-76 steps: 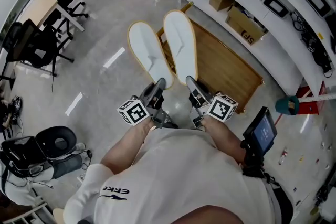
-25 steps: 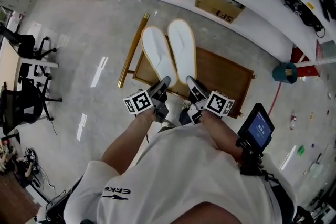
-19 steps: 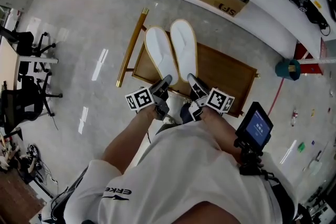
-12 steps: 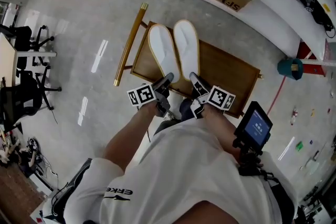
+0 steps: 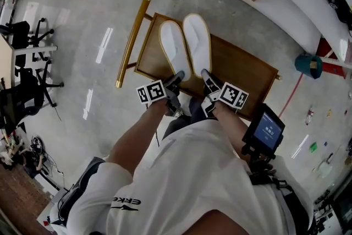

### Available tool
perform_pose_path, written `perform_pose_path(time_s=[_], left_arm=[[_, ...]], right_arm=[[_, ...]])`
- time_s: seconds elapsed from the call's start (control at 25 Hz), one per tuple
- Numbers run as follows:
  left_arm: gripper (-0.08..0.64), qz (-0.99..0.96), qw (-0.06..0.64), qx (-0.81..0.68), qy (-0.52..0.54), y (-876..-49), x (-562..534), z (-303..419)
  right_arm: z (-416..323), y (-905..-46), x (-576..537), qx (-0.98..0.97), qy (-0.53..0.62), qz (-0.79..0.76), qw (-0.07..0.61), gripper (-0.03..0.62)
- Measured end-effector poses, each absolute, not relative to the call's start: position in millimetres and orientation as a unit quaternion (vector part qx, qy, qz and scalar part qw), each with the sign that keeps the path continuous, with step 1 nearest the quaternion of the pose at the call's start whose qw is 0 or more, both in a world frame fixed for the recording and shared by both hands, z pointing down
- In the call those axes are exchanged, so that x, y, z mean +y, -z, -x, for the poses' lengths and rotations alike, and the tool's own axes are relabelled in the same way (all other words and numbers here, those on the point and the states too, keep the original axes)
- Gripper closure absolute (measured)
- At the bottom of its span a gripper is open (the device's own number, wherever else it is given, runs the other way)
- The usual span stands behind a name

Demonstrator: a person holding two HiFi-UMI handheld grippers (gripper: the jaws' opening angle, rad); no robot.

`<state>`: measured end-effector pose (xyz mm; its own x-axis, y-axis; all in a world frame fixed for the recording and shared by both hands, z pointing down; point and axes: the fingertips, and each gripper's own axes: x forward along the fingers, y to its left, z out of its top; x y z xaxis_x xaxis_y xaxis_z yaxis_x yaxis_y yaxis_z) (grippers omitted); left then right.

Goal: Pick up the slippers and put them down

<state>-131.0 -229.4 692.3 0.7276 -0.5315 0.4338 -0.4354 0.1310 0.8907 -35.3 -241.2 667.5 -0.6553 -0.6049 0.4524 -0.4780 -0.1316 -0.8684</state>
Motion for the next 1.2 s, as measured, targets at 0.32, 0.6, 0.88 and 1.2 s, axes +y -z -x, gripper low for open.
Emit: perform_pose_path(time_s=[0.32, 0.6, 0.88, 1.2], left_arm=[[0.526, -0.640, 0.667, -0.379, 0.028, -707.0, -225.0, 133.5], [0.525, -0.636, 0.673, -0.376, 0.023, -711.5, -225.4, 128.4], [0.460, -0.636, 0.665, -0.392, -0.010, -717.9, -219.6, 135.0], [0.359, -0.656, 0.633, -0.403, -0.083, -720.5, -215.7, 140.7]], right_arm=[[30.0, -685.7, -233.7, 0.632, 0.651, 0.419, 0.034, 0.560], [31.1, -697.1, -231.0, 0.627, 0.657, 0.417, -0.005, 0.557], [35.8, -701.6, -226.0, 0.633, 0.654, 0.412, -0.038, 0.500], [39.0, -705.8, -220.1, 0.642, 0.635, 0.417, -0.099, 0.432]])
